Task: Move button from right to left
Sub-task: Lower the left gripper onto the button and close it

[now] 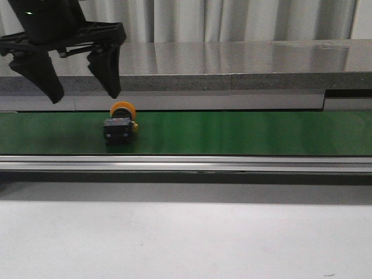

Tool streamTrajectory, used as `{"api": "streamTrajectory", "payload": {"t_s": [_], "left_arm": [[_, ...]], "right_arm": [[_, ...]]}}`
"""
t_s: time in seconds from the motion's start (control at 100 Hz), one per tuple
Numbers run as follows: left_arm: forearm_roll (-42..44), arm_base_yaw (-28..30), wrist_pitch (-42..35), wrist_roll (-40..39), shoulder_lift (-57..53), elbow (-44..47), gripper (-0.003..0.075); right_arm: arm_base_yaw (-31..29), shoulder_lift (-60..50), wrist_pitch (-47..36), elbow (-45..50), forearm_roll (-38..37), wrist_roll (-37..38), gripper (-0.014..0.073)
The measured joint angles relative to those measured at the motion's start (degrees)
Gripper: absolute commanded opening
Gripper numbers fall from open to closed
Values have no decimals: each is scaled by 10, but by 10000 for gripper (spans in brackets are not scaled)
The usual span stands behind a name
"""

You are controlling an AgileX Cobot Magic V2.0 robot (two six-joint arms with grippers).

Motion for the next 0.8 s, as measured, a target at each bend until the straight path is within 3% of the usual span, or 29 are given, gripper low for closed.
{"api": "streamTrajectory", "payload": {"t_s": [0.4, 0.5, 0.69, 0.8], "left_arm": [[14, -2, 10, -15, 55, -6, 605], [14, -2, 11, -15, 58, -6, 512], [14, -2, 11, -15, 59, -6, 234], [18, -2, 11, -15, 59, -7, 176]], "right_arm": [[0, 0, 0, 0, 0, 0, -66], [0, 0, 0, 0, 0, 0, -66], [0, 0, 0, 0, 0, 0, -66], [0, 0, 0, 0, 0, 0, -66]]}}
